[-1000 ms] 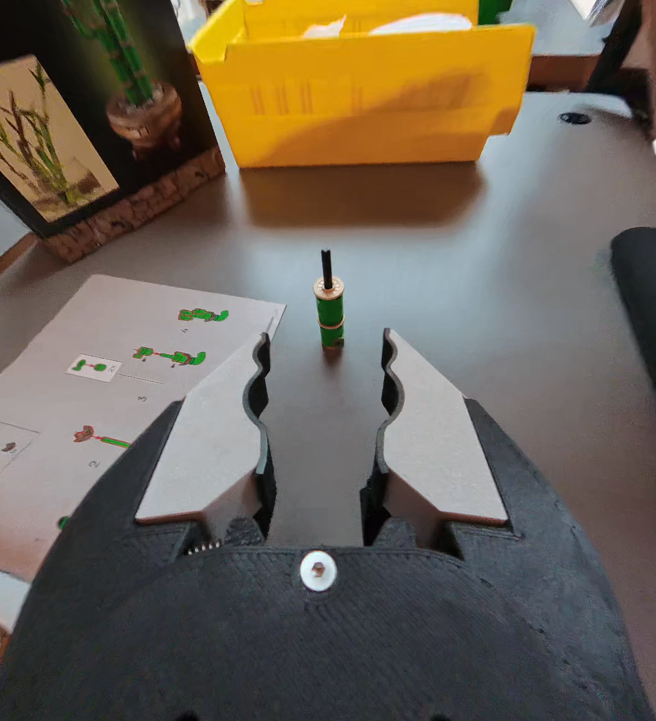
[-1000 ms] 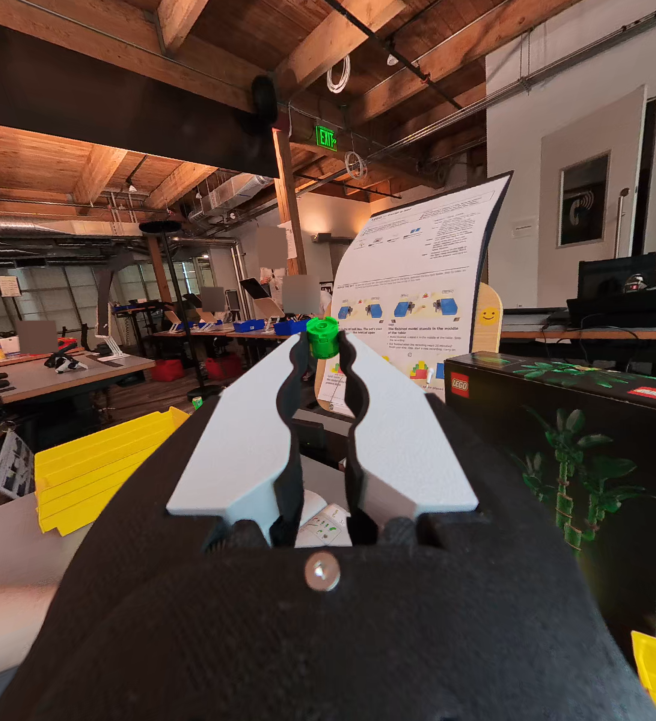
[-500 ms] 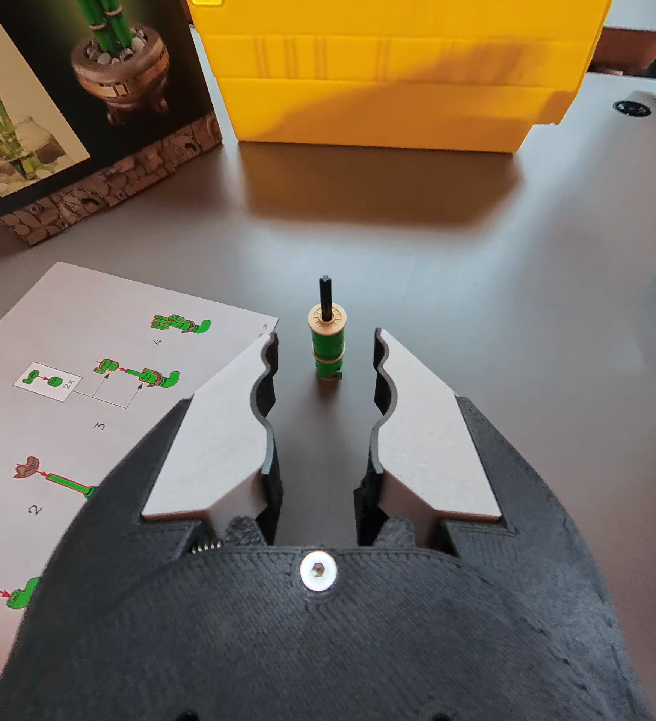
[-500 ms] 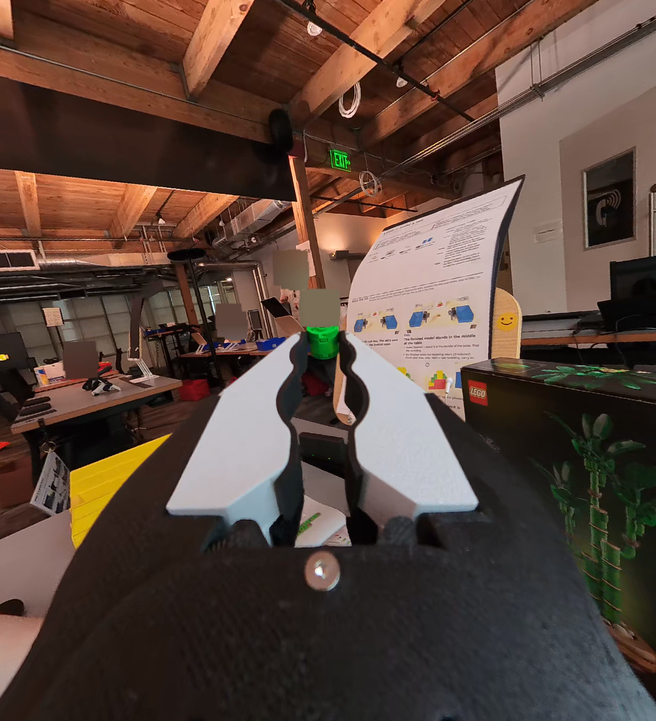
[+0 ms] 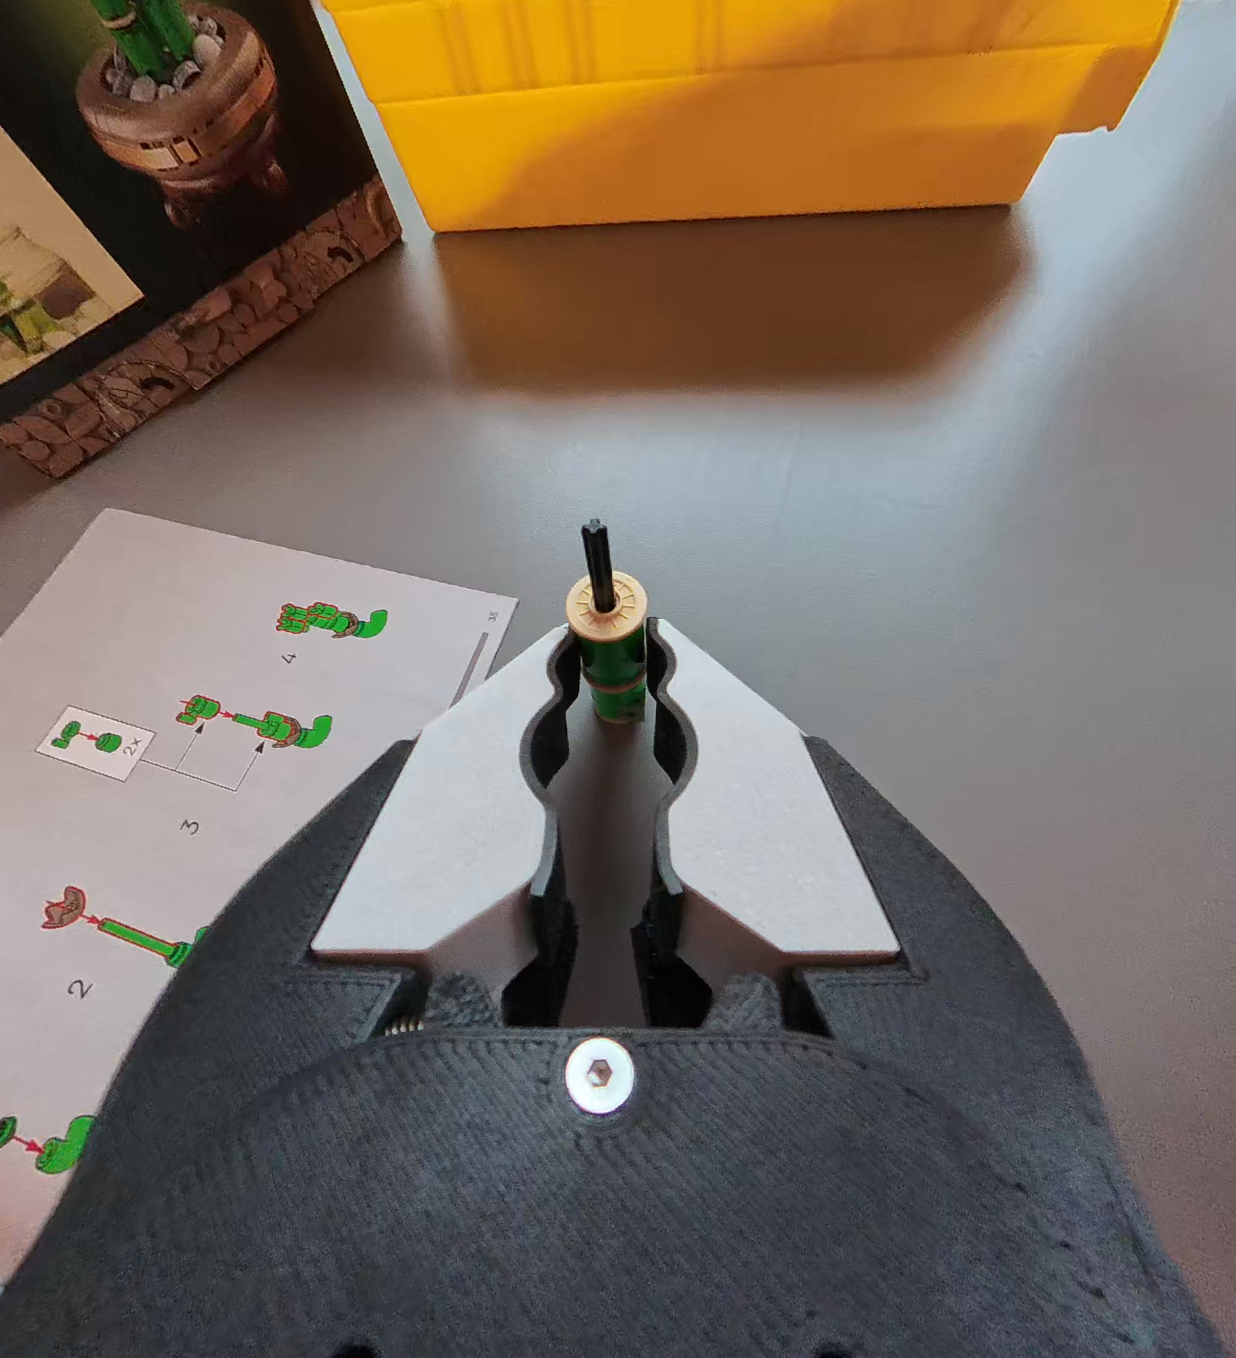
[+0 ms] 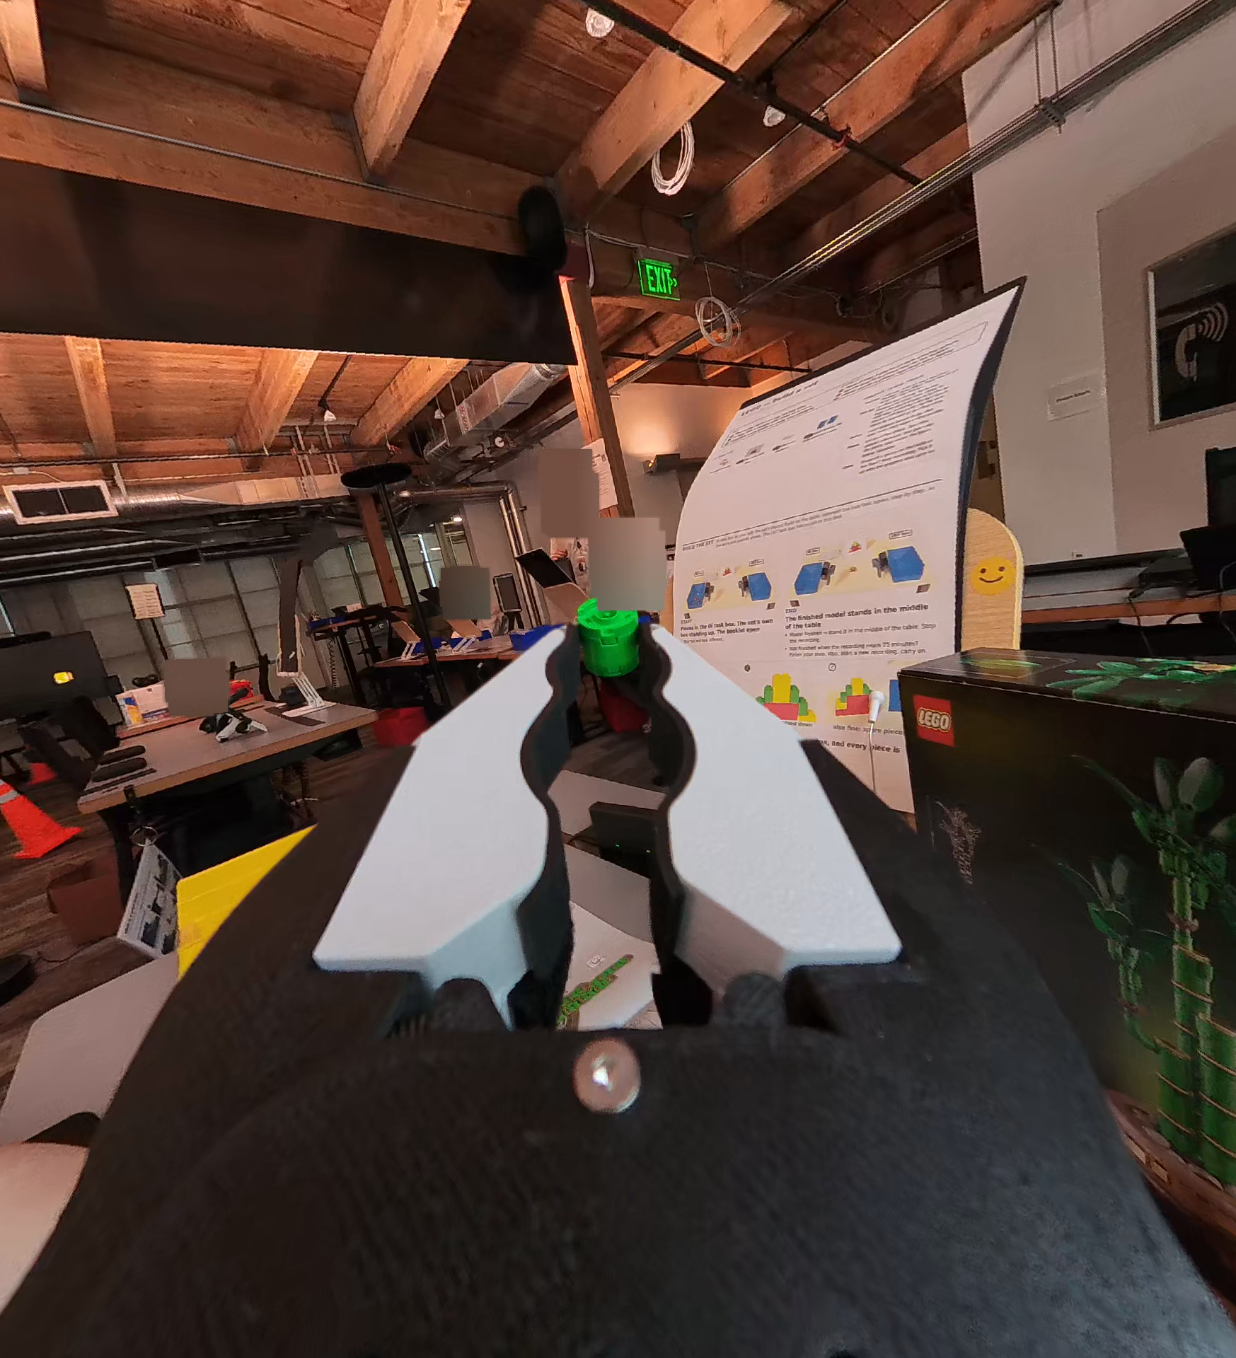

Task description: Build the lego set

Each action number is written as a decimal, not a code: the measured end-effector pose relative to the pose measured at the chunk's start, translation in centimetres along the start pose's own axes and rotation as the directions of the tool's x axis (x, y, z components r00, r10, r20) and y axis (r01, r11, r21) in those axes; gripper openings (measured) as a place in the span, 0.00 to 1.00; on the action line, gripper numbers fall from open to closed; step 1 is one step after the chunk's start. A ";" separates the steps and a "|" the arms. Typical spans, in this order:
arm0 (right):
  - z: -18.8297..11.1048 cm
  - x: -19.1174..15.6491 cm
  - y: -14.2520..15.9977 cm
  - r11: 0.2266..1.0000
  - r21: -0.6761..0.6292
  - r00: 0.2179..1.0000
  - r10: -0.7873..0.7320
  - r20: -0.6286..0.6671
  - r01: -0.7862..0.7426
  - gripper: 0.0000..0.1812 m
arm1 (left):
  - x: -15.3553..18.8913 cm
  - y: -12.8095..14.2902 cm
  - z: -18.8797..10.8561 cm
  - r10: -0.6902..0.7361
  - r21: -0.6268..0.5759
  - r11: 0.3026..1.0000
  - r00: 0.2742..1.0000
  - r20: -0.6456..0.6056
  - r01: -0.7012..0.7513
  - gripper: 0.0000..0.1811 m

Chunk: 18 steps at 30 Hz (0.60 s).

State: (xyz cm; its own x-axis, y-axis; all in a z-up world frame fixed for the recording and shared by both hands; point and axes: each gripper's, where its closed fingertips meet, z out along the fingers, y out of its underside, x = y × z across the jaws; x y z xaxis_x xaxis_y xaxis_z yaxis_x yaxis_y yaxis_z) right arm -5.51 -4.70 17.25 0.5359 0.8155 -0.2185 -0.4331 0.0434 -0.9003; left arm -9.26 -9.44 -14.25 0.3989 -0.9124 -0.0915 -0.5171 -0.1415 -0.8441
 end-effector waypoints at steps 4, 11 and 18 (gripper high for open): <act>0.3 0.1 0.3 1.000 -0.007 1.000 0.004 0.002 -0.004 0.08 | -0.5 -0.1 -0.7 -0.022 0.030 0.999 1.000 -0.001 0.022 0.09; 1.4 -0.5 1.4 0.999 -0.038 0.999 0.016 0.031 -0.015 0.08 | -0.9 0.1 -2.2 -0.052 0.043 0.998 0.999 -0.006 0.052 0.09; 2.4 -1.3 2.4 0.997 -0.071 0.999 0.014 0.052 -0.010 0.08 | -0.3 -0.6 -3.8 -0.054 0.052 0.997 0.998 -0.018 0.054 0.08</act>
State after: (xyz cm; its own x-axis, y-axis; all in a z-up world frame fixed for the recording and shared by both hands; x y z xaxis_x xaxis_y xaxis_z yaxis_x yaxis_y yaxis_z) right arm -9.02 -4.26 16.26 0.4912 0.8450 -0.2113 -0.3862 -0.0062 -0.9224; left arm -11.97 -10.50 -11.75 0.4121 -0.9104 -0.0364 -0.4543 -0.1707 -0.8744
